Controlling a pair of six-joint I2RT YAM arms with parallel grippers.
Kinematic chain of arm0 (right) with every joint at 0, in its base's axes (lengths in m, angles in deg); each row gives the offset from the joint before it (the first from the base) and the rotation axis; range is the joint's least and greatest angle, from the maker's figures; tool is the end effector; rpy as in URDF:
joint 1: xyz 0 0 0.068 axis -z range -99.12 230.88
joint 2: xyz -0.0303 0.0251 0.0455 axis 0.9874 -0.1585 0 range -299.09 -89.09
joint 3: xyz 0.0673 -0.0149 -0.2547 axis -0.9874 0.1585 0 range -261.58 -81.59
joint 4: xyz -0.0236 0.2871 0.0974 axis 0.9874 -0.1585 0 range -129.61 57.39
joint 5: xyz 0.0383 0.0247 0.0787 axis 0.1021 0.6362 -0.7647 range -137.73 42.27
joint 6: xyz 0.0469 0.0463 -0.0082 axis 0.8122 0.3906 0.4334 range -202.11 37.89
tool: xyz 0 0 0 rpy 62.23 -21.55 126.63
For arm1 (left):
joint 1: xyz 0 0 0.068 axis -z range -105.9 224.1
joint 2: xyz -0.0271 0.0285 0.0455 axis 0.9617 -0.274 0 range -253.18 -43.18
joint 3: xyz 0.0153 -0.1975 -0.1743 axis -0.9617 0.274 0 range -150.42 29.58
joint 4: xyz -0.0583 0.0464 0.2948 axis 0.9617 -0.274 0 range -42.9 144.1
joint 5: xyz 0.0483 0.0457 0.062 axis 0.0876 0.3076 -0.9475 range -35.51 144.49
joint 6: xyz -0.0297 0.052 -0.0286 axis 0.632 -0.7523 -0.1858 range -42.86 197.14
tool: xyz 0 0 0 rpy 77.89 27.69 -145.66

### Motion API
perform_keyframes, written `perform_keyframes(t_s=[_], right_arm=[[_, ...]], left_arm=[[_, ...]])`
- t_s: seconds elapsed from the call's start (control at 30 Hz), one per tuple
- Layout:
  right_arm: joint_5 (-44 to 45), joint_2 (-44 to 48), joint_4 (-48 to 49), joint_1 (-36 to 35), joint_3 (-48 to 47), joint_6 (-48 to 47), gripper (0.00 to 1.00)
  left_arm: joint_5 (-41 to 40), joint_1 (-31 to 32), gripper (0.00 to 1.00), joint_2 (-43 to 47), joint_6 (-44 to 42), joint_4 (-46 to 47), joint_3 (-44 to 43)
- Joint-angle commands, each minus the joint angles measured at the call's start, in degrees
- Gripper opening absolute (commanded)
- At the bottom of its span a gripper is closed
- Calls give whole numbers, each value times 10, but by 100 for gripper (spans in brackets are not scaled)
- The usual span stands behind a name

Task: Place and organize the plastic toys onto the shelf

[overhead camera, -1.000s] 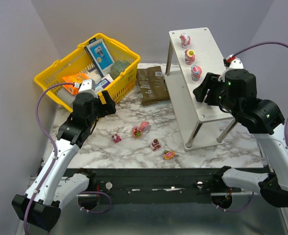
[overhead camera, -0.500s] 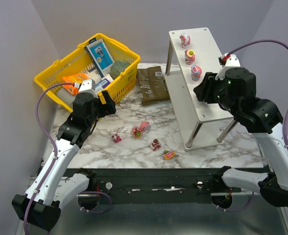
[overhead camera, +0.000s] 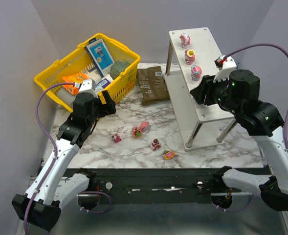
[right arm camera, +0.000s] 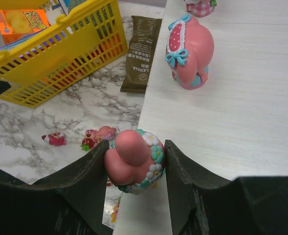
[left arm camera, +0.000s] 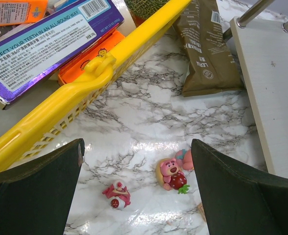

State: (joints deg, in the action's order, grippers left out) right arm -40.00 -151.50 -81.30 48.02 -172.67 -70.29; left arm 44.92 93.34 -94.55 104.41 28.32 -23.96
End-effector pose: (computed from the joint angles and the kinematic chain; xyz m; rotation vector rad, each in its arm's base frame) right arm 0.2107 0.1276 0.4880 -0.2632 1.9187 0.3938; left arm 0.2519 -0.0788 0.3330 -0.2482 1.9794 -0.3614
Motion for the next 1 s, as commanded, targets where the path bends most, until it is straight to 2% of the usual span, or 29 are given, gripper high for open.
perform_keyframes(t_s=[0.0,0.33,0.63,0.83,0.97], right_arm=[[-55,7,8,32,9,-12,52],[-158,-26,-41,80,-22,-51,57],[-183,-39,-51,113,-33,-70,60],[-190,-48,-47,121,-37,-83,49],[-200,-47,-36,126,-26,-89,48]], left_arm=[[8,2,99,5,-2,9,3],[9,2,99,5,0,8,3],[9,2,99,3,-1,6,2],[9,2,99,0,-1,6,1],[9,2,99,0,-1,5,0]])
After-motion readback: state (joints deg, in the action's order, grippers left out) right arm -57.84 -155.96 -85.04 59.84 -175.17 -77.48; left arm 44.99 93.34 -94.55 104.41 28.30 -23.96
